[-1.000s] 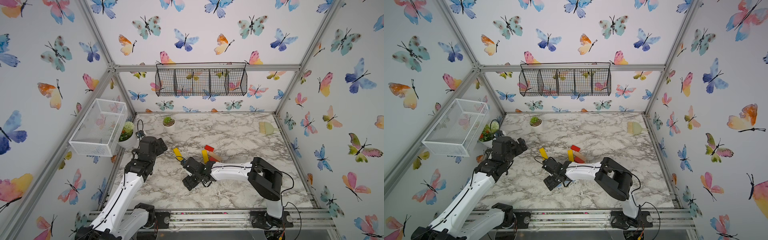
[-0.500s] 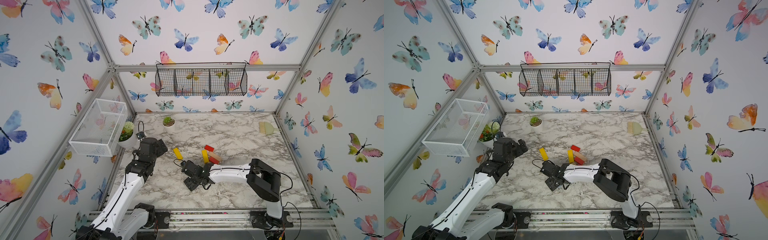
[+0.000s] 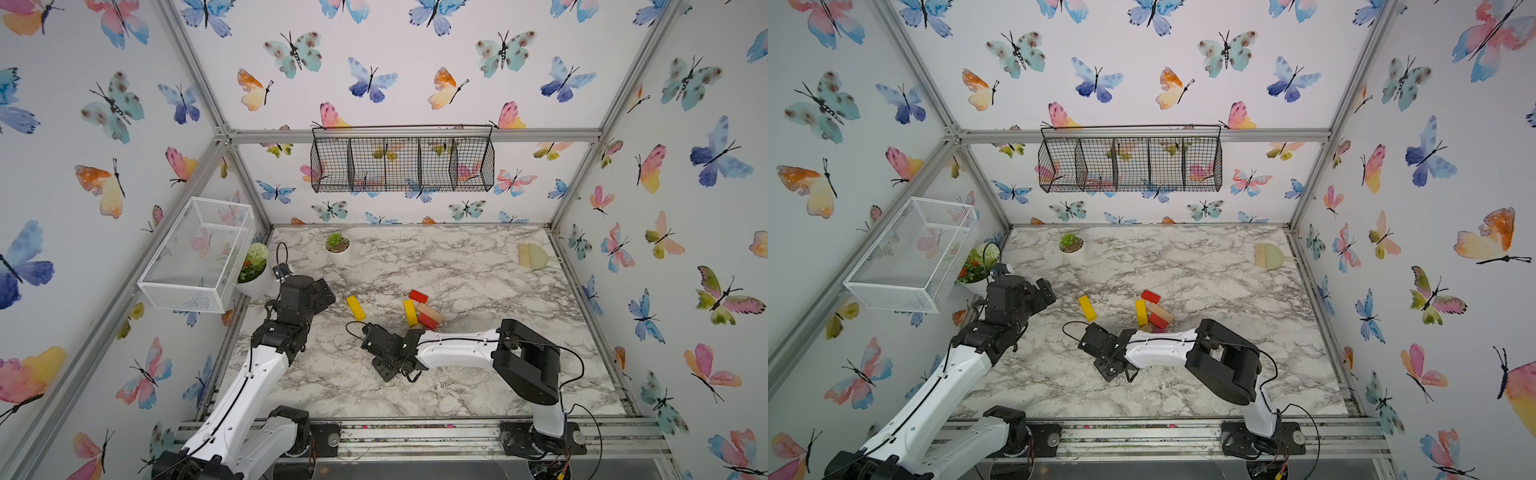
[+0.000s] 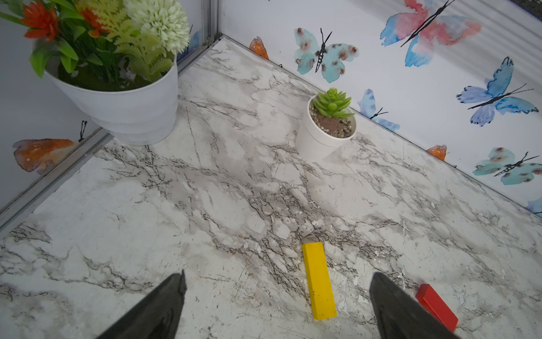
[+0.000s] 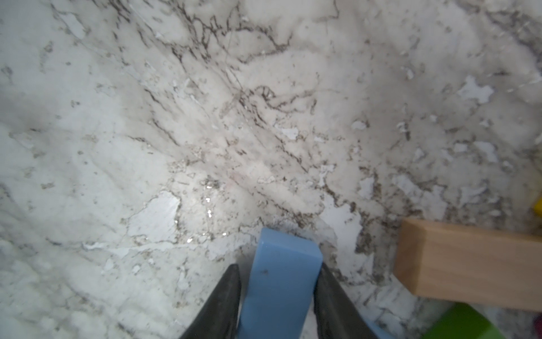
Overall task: Assemble the letter v with building blocks
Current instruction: Pick up the building block from the center of the board.
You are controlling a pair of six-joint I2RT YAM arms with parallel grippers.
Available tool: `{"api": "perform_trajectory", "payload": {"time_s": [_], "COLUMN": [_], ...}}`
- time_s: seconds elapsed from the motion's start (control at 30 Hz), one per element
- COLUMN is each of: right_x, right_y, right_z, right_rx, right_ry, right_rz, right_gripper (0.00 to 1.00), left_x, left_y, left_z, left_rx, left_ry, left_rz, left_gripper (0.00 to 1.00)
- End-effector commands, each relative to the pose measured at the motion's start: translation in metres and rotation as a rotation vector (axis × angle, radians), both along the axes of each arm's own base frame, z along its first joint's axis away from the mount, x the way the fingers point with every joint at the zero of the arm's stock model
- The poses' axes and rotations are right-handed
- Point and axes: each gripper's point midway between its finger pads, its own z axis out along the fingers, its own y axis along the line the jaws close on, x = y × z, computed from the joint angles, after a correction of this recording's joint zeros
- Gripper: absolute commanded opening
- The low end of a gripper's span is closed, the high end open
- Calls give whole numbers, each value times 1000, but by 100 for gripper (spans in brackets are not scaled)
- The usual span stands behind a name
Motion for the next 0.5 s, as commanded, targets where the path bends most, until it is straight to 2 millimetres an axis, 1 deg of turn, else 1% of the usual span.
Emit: {"api": "perform_trajectory", "payload": {"time_s": [0.0,0.13,0.23,0.47], "right_x": [-11,-7,-4,2], "right_y": [-30,-29,-27,-15], "right_z": [-29,-26,-22,-9], "right_rx": [-151,-152,-142,-111], "right_ry": [42,23,7,-21], "right_rz": [-9,-23,-32,-13], "right_gripper": [39,36,35,35], "left_x": [1,0,0,1], "left_y": [-1,0,1,2], "left_z": [0,-1,-2,-3], "left_rx": [-14,-11,-9,-1], "left_ry": [-7,-3,-4,-3], "left_rz": [-4,-1,2,5], "left_gripper": [98,98,98,98]}}
